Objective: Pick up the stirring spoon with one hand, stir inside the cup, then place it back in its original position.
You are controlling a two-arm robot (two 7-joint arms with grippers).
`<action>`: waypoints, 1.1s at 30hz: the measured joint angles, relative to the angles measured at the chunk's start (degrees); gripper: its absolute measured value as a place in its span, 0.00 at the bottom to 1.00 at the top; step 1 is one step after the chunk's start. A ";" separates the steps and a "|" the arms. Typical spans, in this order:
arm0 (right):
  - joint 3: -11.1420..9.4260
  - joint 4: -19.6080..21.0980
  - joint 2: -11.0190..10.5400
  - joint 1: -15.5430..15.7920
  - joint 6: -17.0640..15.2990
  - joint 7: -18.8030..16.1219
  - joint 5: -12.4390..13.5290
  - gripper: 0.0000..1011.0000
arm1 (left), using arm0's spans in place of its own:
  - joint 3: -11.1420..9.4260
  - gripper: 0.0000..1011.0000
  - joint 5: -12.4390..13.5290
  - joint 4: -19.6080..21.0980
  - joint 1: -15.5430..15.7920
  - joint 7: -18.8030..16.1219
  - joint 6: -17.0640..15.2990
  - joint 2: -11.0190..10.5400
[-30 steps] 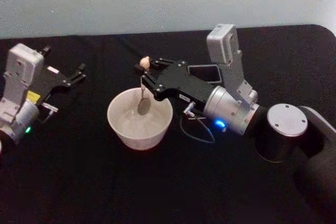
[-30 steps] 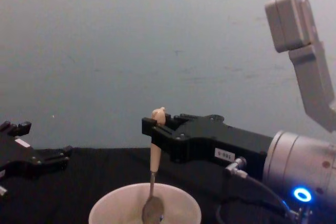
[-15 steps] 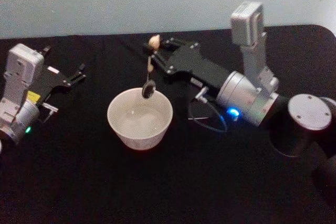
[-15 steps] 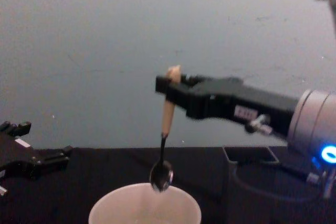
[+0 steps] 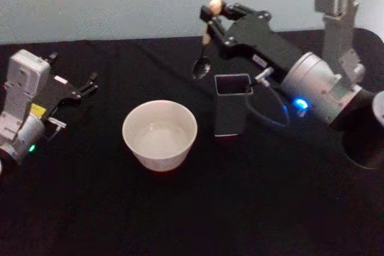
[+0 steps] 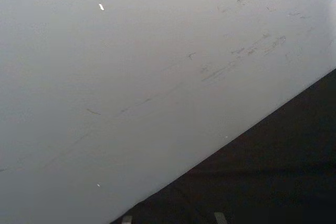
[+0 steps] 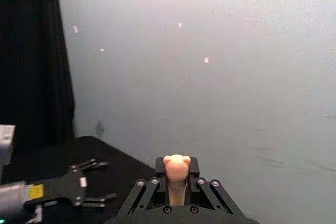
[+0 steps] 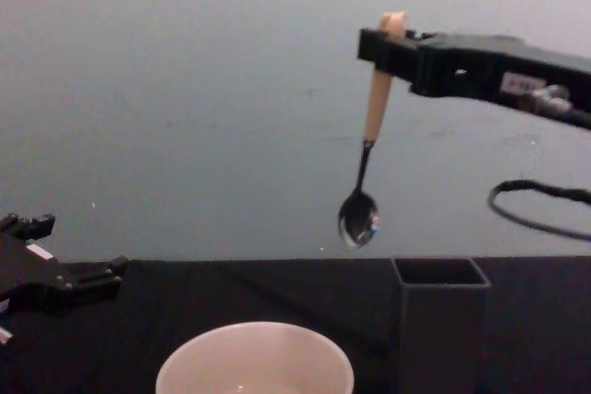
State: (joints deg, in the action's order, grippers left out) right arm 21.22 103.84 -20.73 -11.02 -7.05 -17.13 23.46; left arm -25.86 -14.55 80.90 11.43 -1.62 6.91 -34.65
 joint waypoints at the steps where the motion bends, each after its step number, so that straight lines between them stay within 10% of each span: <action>1: -0.32 0.36 -0.11 0.14 -0.27 0.31 0.00 0.23 | 0.00 0.99 0.00 0.00 0.00 0.00 0.00 0.00; 15: -4.03 3.92 -1.87 2.89 -4.64 3.69 -1.89 0.23 | 0.00 0.99 0.00 0.00 0.00 0.00 0.00 0.00; 33: -3.60 0.55 -0.20 2.66 -6.02 3.54 -4.16 0.23 | 0.00 0.99 0.00 0.00 0.00 0.00 0.00 0.00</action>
State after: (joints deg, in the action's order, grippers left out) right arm 17.62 104.39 -20.93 -8.36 -13.07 -13.60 19.30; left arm -25.86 -14.55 80.90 11.43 -1.62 6.91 -34.65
